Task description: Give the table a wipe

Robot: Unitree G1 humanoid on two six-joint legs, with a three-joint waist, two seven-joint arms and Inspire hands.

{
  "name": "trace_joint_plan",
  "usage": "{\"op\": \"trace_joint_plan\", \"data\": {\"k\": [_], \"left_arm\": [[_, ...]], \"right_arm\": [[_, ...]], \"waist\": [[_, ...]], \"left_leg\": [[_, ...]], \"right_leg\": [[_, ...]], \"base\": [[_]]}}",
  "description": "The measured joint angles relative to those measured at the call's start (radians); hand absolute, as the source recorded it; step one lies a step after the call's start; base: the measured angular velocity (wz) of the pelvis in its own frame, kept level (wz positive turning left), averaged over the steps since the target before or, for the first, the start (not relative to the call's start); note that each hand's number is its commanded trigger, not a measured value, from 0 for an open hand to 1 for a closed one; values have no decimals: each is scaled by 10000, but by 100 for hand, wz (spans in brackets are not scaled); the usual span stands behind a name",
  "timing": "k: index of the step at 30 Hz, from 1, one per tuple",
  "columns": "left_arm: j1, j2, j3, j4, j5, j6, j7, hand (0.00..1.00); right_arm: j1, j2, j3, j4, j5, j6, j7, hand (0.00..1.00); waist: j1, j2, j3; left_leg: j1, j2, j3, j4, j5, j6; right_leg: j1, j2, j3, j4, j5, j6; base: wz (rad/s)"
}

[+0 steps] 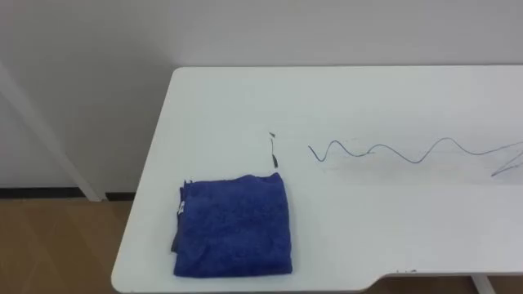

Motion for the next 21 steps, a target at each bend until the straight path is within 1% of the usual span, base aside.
{"op": "trace_joint_plan", "data": {"k": [4, 8, 14, 18, 21], "left_arm": [[-31, 3, 3, -1, -67, -32, 1, 0], [-32, 3, -12, -9, -91, -221, 1, 0], [-97, 5, -8, -5, -92, -389, -3, 0], [-103, 4, -9, 83, -95, -442, -3, 0], [-113, -1, -5, 170, -83, -448, -4, 0]], "right_arm": [[-5, 0, -3, 6, 17, -64, -3, 0], [-16, 0, 2, -4, 33, -168, -5, 0], [-65, 0, 4, -21, 64, -216, 4, 0], [-60, 0, -2, 6, 164, -283, -74, 0], [-59, 3, -3, 24, 605, -290, -316, 0]], "waist": [[-7, 2, 3], [-2, 3, 5], [20, -7, 2], [22, -8, 3], [20, -26, 5]], "left_leg": [[-4, -7, -51, 15, -1, 0], [-17, -6, -61, 25, 0, -1], [-14, -9, -56, 40, 0, 0], [0, -9, -44, 41, 0, 0], [-10, -9, -45, 39, 0, -1]], "right_leg": [[47, -2, -15, -19, -2, 3], [46, -3, -28, -18, -3, 3], [48, -8, -31, -9, -2, 4], [44, -9, -86, -8, -3, 3], [38, -9, -91, -12, -7, 6]], "base": [[4], [0], [0], [0], [0]]}}
